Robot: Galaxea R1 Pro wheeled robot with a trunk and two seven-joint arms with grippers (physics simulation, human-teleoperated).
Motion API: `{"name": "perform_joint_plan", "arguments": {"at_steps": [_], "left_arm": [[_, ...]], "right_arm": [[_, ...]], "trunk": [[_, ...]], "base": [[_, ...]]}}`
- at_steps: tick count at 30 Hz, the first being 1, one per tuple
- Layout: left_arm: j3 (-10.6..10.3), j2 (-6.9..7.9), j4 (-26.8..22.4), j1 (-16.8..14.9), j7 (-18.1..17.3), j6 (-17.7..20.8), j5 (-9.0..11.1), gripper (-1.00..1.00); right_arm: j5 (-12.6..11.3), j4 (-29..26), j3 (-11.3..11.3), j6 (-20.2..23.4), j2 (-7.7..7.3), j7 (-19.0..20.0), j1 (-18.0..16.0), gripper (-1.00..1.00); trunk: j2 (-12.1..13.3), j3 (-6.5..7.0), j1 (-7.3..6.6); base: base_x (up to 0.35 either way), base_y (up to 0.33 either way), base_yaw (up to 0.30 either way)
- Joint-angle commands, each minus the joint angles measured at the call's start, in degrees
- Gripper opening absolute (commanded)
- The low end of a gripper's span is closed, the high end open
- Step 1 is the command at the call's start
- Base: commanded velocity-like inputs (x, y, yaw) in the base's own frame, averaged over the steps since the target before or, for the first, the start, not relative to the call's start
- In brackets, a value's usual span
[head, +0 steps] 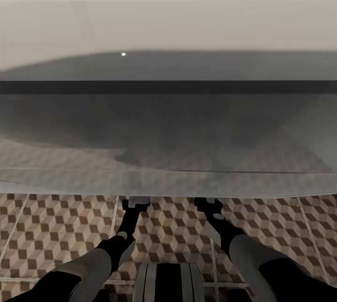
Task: Take the four mousetraps from the cabinet in the bathroom and place them on the bathroom floor. Make sure all four end up on the same floor surface, and ensure that at least two of them are either under or directly next to the same bathroom sink.
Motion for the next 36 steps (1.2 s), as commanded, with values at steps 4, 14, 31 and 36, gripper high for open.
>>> {"name": "perform_joint_plan", "arguments": {"at_steps": [4, 14, 31, 36], "left_arm": [[-0.2, 0.04, 0.57, -0.03, 0.81, -0.19, -0.72, -1.0], [-0.24, 0.05, 2.21, -0.03, 0.81, -0.22, -0.75, -1.0], [-0.37, 0.11, 3.35, -0.03, 0.81, -0.16, -0.93, -1.0], [-0.38, 0.15, 3.3, -0.03, 0.81, -0.14, -0.91, -1.0]], "right_arm": [[-0.57, 0.05, 0.5, -0.22, -0.01, -0.25, -0.05, 1.0], [-0.57, 0.05, 0.48, -0.22, 0.08, -0.24, -0.05, 1.0], [-0.57, 0.05, 0.49, -0.56, 0.16, -0.24, -0.05, 1.0], [-0.57, 0.05, 0.48, -0.57, 0.17, -0.24, -0.04, 1.0]], "trunk": [[-0.01, -0.03, -0.01], [-0.01, -0.03, -0.01], [-0.01, -0.03, -0.01], [-0.01, -0.03, -0.01]], "base": [[0.0, 0.0, 0.0], [0.0, 0.0, 0.0], [0.0, 0.0, 0.0], [0.0, 0.0, 0.0]]}}
